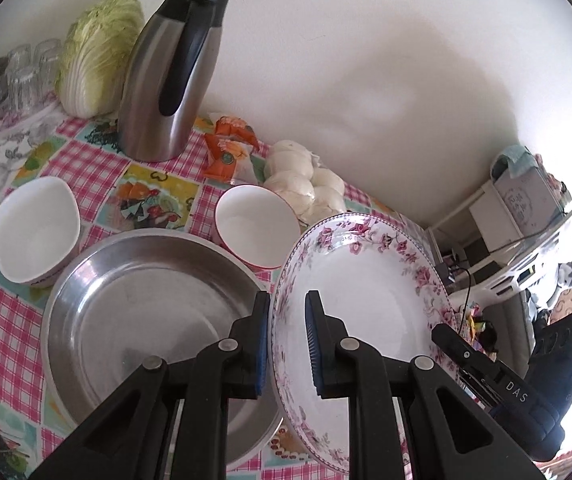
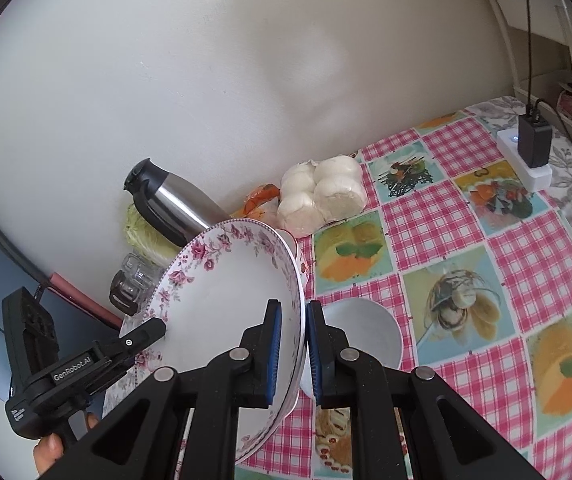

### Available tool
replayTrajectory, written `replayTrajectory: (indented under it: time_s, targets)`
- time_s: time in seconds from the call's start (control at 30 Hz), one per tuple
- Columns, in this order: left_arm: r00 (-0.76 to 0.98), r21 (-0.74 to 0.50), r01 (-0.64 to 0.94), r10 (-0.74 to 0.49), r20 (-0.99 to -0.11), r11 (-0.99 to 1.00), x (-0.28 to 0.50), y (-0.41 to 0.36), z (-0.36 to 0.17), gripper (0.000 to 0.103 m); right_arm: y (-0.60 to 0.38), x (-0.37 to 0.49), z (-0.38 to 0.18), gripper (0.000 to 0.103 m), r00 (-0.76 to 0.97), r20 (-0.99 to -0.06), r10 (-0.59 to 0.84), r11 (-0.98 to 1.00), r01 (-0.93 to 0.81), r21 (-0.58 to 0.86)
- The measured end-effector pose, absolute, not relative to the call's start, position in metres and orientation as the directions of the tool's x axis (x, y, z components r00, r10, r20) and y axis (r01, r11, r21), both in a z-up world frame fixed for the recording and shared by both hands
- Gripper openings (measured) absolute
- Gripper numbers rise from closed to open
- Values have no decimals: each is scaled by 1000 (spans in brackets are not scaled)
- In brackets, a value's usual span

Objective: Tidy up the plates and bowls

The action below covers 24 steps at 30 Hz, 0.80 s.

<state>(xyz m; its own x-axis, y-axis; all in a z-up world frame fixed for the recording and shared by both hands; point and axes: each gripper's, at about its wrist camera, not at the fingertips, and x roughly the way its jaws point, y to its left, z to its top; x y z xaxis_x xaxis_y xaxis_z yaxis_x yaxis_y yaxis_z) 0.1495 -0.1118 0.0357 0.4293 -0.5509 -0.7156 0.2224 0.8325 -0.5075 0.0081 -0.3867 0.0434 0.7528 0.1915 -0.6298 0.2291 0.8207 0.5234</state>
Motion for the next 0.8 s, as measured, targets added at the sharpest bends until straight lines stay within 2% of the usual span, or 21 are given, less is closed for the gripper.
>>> replayTrajectory:
  time_s: [0.8]
  targets:
    - [463,-546,118,-532,-709,829,171,-53,20,18,-345,48,27,14,725,-636,263,829,168,534]
